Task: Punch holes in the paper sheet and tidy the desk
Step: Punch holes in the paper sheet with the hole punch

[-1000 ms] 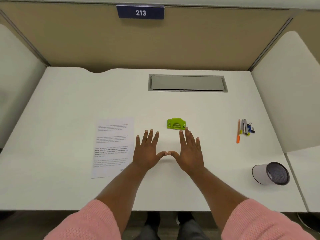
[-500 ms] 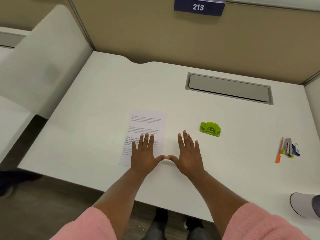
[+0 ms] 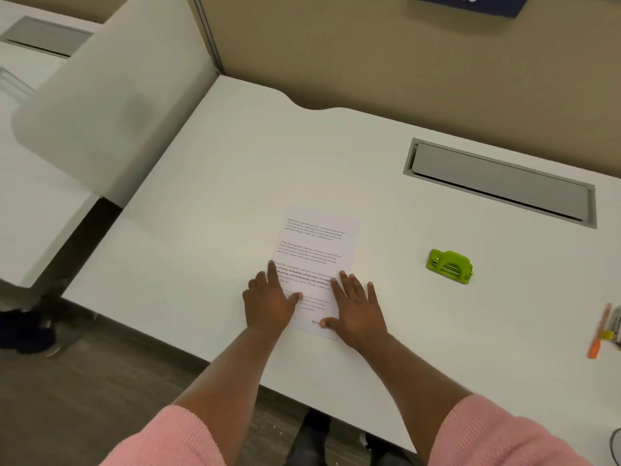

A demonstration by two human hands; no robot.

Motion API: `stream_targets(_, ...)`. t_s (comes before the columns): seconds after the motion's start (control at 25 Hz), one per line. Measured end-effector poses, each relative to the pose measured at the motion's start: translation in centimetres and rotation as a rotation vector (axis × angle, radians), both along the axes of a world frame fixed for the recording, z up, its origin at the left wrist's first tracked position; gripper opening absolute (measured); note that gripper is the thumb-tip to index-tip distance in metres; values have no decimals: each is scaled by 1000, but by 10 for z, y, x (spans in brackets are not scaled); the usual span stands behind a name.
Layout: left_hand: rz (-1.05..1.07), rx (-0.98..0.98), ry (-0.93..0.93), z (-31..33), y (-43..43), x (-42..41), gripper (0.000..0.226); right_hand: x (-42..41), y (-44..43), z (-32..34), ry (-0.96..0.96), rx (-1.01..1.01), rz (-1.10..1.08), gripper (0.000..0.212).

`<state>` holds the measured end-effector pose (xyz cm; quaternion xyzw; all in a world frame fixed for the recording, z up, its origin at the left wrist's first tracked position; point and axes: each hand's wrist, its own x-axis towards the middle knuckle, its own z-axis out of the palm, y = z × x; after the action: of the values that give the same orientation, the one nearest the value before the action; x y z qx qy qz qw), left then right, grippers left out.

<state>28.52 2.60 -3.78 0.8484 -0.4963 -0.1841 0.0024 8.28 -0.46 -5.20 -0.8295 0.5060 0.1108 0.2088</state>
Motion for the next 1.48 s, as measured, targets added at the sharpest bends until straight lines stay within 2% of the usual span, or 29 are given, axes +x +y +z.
stream_targets(0.12,131,-17,68,5,-15,2,90,1,0,-1,3,14,0,98)
stream_targets(0.36,431,41,257,7,-44,10,58,-2,-2,-1,-1,6,12,98)
stream_targets(0.52,472,42,222,6,-53,3,46,-1,-2,0,-16,9,5,98)
stream_targets(0.68,504,11,391,4,-58,-6,39,-3,-4,2,-27,12,-6,99)
stream_targets(0.8,452,2,393,2,-58,-7,33,-9,-4,3,-46,5,-29,95)
stream_targets(0.92,381,29,393,0,-55,-9,30,-18,-4,6,-87,-18,-110,79)
stream_targets(1.12,156,96,339,3,-51,-29,22,-38,-12,13,-135,-77,-302,65)
stream_targets(1.28,-138,145,324,6,-49,-49,17,-63,-25,21,-185,-106,-451,69)
stream_targets(1.48,-421,217,291,10,-55,-77,11,-94,-33,27,-264,-22,-692,77)
